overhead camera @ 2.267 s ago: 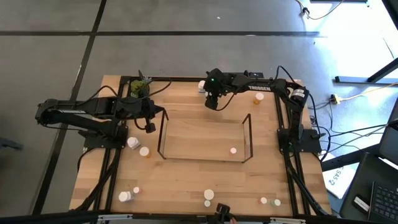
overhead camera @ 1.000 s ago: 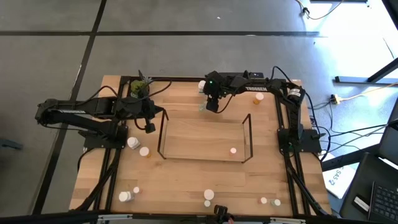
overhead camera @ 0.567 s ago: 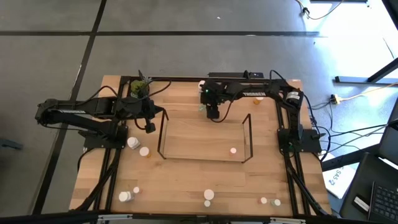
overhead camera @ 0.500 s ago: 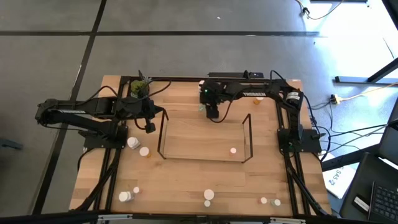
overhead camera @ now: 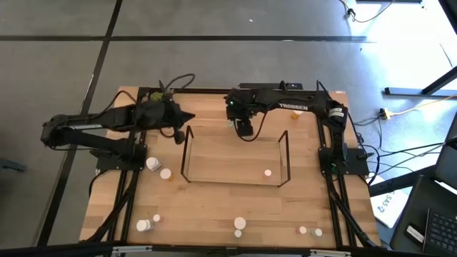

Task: Pick and place medicine bottles onto shelf by color
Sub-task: Put the top light blue pill bottle on the shelf

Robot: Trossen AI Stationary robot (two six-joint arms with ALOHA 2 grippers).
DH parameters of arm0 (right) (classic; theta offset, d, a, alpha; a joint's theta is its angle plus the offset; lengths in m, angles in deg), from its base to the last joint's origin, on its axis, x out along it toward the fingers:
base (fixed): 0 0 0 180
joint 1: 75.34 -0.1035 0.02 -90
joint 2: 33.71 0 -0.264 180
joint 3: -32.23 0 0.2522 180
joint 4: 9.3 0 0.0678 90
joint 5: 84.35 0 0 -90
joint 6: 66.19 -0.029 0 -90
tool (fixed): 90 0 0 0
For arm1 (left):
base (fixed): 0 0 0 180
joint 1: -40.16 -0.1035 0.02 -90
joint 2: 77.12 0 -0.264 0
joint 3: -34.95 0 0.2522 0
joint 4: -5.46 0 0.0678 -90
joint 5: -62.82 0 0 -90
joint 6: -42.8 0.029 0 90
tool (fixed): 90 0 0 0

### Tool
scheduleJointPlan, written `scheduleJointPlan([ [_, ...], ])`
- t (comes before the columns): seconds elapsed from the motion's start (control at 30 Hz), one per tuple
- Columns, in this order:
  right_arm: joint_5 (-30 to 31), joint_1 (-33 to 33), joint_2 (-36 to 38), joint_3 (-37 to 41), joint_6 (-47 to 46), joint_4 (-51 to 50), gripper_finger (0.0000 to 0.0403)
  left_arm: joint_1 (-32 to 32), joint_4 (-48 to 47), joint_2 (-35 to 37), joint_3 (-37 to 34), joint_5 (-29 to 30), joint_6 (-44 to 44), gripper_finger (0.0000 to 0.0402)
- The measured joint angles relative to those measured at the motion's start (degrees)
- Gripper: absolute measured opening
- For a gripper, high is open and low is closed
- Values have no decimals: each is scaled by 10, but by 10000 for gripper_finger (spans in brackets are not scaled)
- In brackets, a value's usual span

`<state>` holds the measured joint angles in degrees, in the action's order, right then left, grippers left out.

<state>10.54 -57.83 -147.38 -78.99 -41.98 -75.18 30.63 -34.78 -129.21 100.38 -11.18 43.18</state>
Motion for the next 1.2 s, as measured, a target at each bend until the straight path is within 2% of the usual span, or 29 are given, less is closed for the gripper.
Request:
scheduleJointPlan([
  [0.2, 0, 0, 16, -28, -27, -83, 198, -60, -23, -86, 79, -84, 47, 0],
  [0.47, -1, -3, 80, -24, -60, -121, 198, -123, -97, -202, 199, -166, 60, 0],
  [0.8, 0, -43, 190, -23, -75, -145, 198, -155, -159, -350, 323, -226, 61, 0],
  [0.97, 0, -66, 247, -23, -90, -151, 198, -168, -178, -421, 358, -281, 60, 0],
  [1.2, 0, -93, 297, -23, -90, -153, 198, -176, -180, -506, 362, -288, 51, 0],
])
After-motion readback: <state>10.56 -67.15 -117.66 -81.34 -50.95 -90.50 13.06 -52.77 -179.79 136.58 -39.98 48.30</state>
